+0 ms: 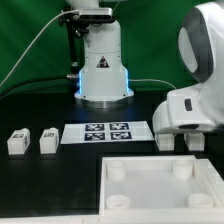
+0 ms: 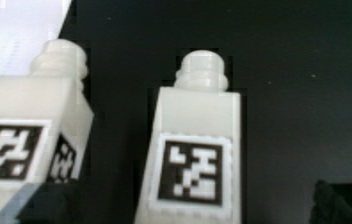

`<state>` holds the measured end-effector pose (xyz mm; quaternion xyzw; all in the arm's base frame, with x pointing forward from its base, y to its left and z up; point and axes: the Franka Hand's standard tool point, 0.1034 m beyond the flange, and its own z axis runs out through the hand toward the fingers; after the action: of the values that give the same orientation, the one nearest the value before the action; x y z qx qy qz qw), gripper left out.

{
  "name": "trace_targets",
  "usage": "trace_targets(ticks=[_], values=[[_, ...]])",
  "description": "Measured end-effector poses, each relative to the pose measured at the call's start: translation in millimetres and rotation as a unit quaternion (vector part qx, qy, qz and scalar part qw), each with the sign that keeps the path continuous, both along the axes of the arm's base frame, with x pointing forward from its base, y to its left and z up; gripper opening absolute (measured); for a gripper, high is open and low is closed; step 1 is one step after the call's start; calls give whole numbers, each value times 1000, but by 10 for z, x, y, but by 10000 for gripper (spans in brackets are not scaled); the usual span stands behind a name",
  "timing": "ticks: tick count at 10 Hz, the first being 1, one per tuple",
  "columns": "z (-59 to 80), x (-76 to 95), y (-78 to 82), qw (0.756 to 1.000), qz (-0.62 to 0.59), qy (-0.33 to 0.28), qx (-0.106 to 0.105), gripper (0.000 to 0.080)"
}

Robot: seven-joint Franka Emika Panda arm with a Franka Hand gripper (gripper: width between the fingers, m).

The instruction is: Assemble one leg

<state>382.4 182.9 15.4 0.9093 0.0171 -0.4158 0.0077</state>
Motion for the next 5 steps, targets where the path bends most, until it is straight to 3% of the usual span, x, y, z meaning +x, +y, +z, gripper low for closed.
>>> trace_targets(ticks=[1,4,5], values=[[-46,-97,15,1000,-2,7,-7,649],[-62,-99,17,1000,-3,9,-9,637],[-63,-100,17,1000,-3,9,-9,469]])
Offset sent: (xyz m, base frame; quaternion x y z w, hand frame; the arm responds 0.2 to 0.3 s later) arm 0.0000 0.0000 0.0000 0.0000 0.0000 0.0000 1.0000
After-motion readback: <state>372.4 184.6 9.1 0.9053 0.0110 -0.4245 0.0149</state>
